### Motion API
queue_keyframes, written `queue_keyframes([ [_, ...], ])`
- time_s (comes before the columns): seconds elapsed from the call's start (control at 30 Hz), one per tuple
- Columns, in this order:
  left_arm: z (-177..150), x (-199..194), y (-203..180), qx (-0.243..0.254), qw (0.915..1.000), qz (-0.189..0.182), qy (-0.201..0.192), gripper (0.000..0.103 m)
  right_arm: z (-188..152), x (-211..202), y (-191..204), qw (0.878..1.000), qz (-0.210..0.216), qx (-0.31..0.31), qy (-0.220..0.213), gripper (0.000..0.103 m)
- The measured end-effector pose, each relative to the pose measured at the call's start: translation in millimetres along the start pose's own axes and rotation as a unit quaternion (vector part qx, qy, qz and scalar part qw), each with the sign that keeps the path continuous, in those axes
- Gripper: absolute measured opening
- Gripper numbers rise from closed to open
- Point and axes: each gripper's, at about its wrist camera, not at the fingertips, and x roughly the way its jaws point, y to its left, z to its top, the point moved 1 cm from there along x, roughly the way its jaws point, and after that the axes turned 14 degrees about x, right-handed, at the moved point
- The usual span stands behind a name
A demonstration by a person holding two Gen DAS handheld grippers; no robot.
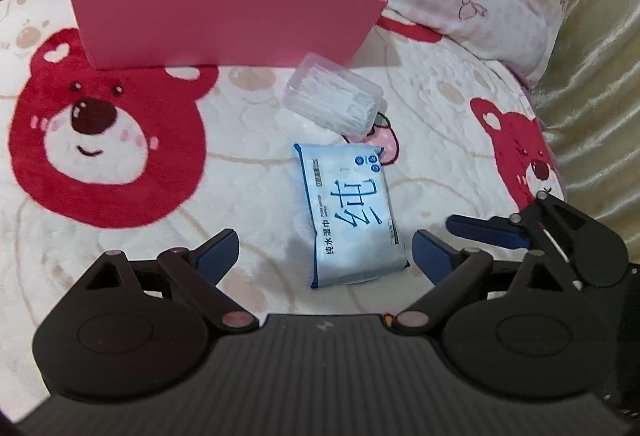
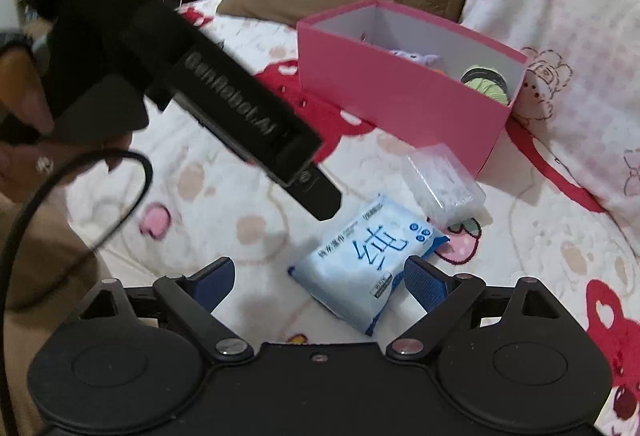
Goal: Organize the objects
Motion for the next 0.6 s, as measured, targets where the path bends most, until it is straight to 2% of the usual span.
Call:
queue_keyframes([
  [0.13,-6,14,-1,-0.006,1.0,-0.006,0.005,0.09,-11,18,-1,1.0,-0.015,-0.022,0.012,0.089],
  [0.2,-11,19,0,-0.011,0.9998,-0.016,0.003,0.082,-16,26,-3,0.999,-0.02,-0.025,0.019,0.087],
  [0.3,-18,26,5,-0.027,0.9992,-0.028,0.011,0.079,-23,36,-8,0.999,-0.034,-0.034,0.022,0.086],
  [0.37,-20,30,7,-0.035,0.9988,-0.032,0.014,0.072,-26,42,-13,0.998,-0.043,-0.031,0.026,0.084],
  [0.47,-23,36,7,-0.039,0.9986,-0.034,0.014,0.065,-26,47,-23,0.999,-0.035,-0.013,0.027,0.081],
  [0.6,-28,44,7,-0.046,0.9979,-0.034,0.03,0.053,-25,54,-29,0.999,-0.009,0.01,0.043,0.064],
])
